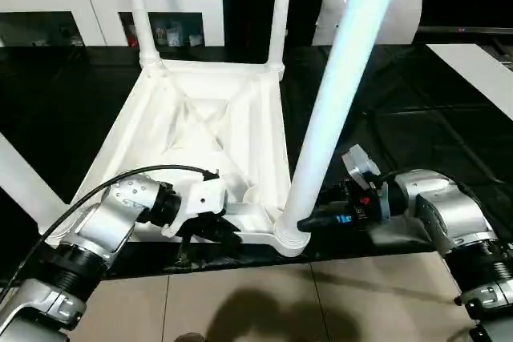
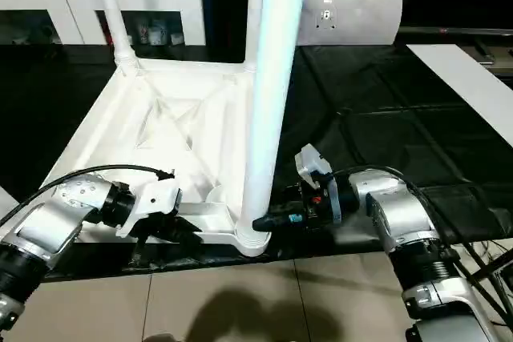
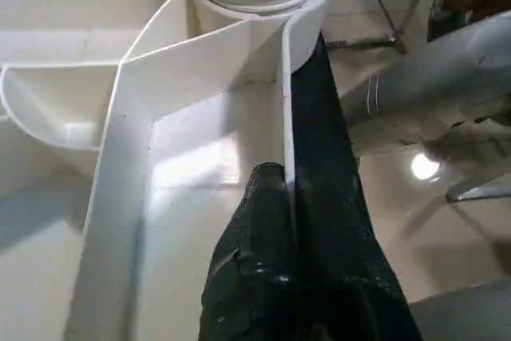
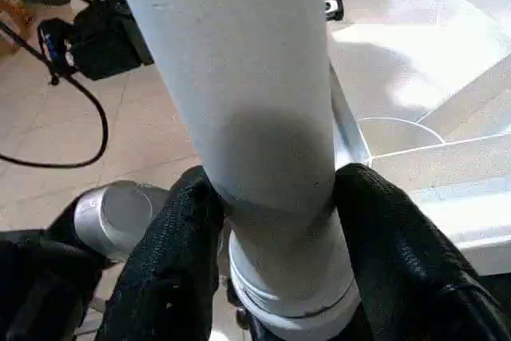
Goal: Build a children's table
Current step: Rotate leg to tighten
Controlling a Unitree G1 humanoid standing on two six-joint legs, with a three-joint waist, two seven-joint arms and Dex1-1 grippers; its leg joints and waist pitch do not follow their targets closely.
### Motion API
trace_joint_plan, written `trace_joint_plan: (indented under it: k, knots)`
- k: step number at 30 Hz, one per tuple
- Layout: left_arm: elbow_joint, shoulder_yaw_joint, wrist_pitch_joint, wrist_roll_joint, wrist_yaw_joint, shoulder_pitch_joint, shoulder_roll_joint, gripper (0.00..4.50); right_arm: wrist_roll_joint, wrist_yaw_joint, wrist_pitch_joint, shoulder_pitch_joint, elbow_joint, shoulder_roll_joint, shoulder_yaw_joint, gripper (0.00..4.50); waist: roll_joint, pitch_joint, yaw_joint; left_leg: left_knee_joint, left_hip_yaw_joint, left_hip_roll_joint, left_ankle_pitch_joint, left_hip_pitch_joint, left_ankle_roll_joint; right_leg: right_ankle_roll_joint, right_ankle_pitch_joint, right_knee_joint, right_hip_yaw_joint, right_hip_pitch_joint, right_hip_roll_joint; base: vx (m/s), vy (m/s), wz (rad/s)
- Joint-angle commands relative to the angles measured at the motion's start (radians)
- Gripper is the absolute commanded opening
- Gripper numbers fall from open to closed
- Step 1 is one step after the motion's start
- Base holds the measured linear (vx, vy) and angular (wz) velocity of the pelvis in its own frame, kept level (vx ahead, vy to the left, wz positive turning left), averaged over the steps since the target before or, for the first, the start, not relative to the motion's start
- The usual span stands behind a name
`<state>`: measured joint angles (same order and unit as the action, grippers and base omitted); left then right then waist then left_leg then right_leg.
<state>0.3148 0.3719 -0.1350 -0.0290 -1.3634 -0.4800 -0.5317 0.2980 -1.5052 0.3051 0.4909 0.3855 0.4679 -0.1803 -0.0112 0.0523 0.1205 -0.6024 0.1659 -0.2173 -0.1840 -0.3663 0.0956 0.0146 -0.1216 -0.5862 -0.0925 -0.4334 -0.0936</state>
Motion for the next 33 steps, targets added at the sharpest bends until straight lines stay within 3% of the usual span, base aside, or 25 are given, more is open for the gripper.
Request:
trace_joint_plan:
  k: [1, 3, 6, 7, 9, 10, 12, 13, 15, 17, 19, 21, 22, 28, 30, 33]
  knots:
    - [-0.017, -0.020, -0.097, -0.015, 0.087, -0.049, 0.051, 0.00, 0.085, 0.033, 0.095, -0.034, -0.079, -0.040, 0.012, 1.91, -0.005, -0.073, -0.005, 0.072, 0.013, -0.010, -0.226, 0.010, -0.035, 0.157, -0.405, 0.065, 0.037, 0.064, -0.038, 0.000, 0.000, 0.00]
    - [-0.017, -0.030, -0.136, -0.015, 0.128, -0.061, 0.076, 0.00, 0.080, 0.094, 0.105, -0.050, -0.102, -0.064, 0.019, 1.91, -0.002, -0.072, -0.006, 0.073, 0.012, -0.008, -0.239, 0.011, -0.027, 0.149, -0.425, 0.066, 0.035, 0.062, -0.037, 0.000, 0.000, 0.00]
    - [-0.007, -0.039, -0.175, -0.003, 0.189, -0.079, 0.111, 0.00, 0.058, 0.196, 0.095, -0.067, -0.121, -0.108, 0.031, 1.91, -0.006, -0.070, -0.013, 0.073, 0.010, -0.001, -0.263, 0.009, -0.018, 0.114, -0.495, 0.078, 0.031, 0.063, -0.038, 0.000, 0.000, 0.00]
    - [-0.001, -0.038, -0.181, 0.008, 0.211, -0.089, 0.124, 0.00, 0.046, 0.272, 0.100, -0.063, -0.113, -0.142, 0.049, 1.91, -0.007, -0.068, -0.023, 0.071, 0.008, 0.005, -0.268, 0.006, -0.011, 0.075, -0.562, 0.089, 0.025, 0.062, -0.038, 0.000, 0.000, 0.00]
    - [0.013, -0.047, -0.214, 0.021, 0.272, -0.109, 0.164, 0.00, 0.036, 0.413, 0.117, -0.053, -0.101, -0.211, 0.090, 1.91, -0.004, -0.069, -0.035, 0.069, 0.004, 0.011, -0.273, 0.006, -0.004, 0.046, -0.609, 0.097, 0.016, 0.062, -0.040, 0.000, 0.000, 0.00]
    - [0.021, -0.058, -0.237, 0.019, 0.307, -0.120, 0.190, 0.00, 0.036, 0.474, 0.123, -0.048, -0.097, -0.246, 0.109, 1.91, -0.008, -0.068, -0.048, 0.068, 0.002, 0.013, -0.271, -0.004, -0.002, 0.027, -0.630, 0.101, 0.010, 0.067, -0.037, 0.000, 0.000, 0.00]
    - [0.037, -0.084, -0.296, 0.021, 0.396, -0.145, 0.246, 0.00, 0.021, 0.600, 0.146, -0.046, -0.110, -0.306, 0.134, 1.91, -0.003, -0.071, -0.062, 0.065, -0.002, 0.015, -0.273, -0.001, 0.002, 0.016, -0.642, 0.109, 0.000, 0.066, -0.039, 0.000, 0.000, 0.00]
    - [0.057, -0.100, -0.314, 0.034, 0.477, -0.165, 0.288, 0.00, -0.007, 0.691, 0.146, -0.044, -0.115, -0.349, 0.139, 1.91, -0.005, -0.071, -0.073, 0.068, -0.003, 0.015, -0.262, -0.011, -0.003, 0.013, -0.620, 0.109, -0.002, 0.073, -0.037, 0.000, 0.000, 0.00]
    - [0.076, -0.109, -0.313, 0.047, 0.536, -0.179, 0.313, 0.00, -0.026, 0.765, 0.136, -0.038, -0.107, -0.382, 0.148, 1.91, -0.006, -0.073, -0.086, 0.067, -0.005, 0.016, -0.265, -0.011, -0.007, 0.022, -0.595, 0.110, -0.004, 0.070, -0.036, 0.000, 0.000, 0.00]
    - [0.115, -0.129, -0.309, 0.071, 0.654, -0.196, 0.376, 0.00, -0.080, 0.997, 0.065, -0.004, -0.034, -0.466, 0.202, 1.91, -0.006, -0.078, -0.098, 0.067, -0.001, 0.017, -0.245, -0.009, -0.022, 0.054, -0.537, 0.104, 0.003, 0.066, -0.036, 0.000, 0.000, 0.00]
    - [0.117, -0.129, -0.310, 0.082, 0.681, -0.197, 0.393, 0.00, -0.082, 1.043, 0.039, 0.003, -0.017, -0.489, 0.223, 1.91, -0.006, -0.079, -0.103, 0.066, 0.001, 0.017, -0.240, -0.006, -0.036, 0.075, -0.509, 0.102, 0.006, 0.067, -0.036, 0.000, 0.000, 0.00]
    - [0.113, -0.124, -0.309, 0.086, 0.677, -0.195, 0.396, 0.00, -0.067, 1.034, 0.031, 0.002, -0.021, -0.496, 0.233, 1.91, -0.005, -0.081, -0.099, 0.067, 0.003, 0.013, -0.213, -0.005, -0.056, 0.103, -0.438, 0.093, 0.014, 0.067, -0.035, 0.000, 0.000, 0.00]
    - [0.104, -0.122, -0.311, 0.087, 0.669, -0.190, 0.395, 0.00, -0.057, 1.018, 0.018, -0.005, -0.033, -0.496, 0.242, 2.26, -0.006, -0.083, -0.099, 0.068, 0.004, 0.010, -0.186, -0.008, -0.067, 0.126, -0.373, 0.082, 0.018, 0.071, -0.033, 0.000, 0.000, 0.00]
    - [0.075, -0.102, -0.278, 0.085, 0.613, -0.162, 0.354, 0.00, -0.050, 0.968, 0.007, -0.051, -0.083, -0.447, 0.258, 2.81, -0.005, -0.088, -0.075, 0.064, 0.007, 0.007, -0.073, -0.008, -0.111, 0.199, -0.179, 0.053, 0.030, 0.081, -0.035, 0.000, 0.000, 0.00]
    - [0.061, -0.097, -0.264, 0.078, 0.580, -0.147, 0.333, 0.00, -0.042, 0.937, -0.001, -0.062, -0.090, -0.413, 0.263, 2.98, -0.003, -0.088, -0.073, 0.065, 0.006, 0.006, -0.072, -0.008, -0.116, 0.206, -0.169, 0.051, 0.030, 0.084, -0.036, 0.000, 0.000, 0.00]
    - [0.043, -0.090, -0.240, 0.069, 0.525, -0.123, 0.294, 0.00, -0.032, 0.848, -0.006, -0.078, -0.103, -0.339, 0.258, 3.16, 0.001, -0.082, -0.073, 0.068, 0.007, 0.003, -0.121, -0.004, -0.103, 0.204, -0.232, 0.060, 0.029, 0.082, -0.036, 0.000, 0.000, 0.00]
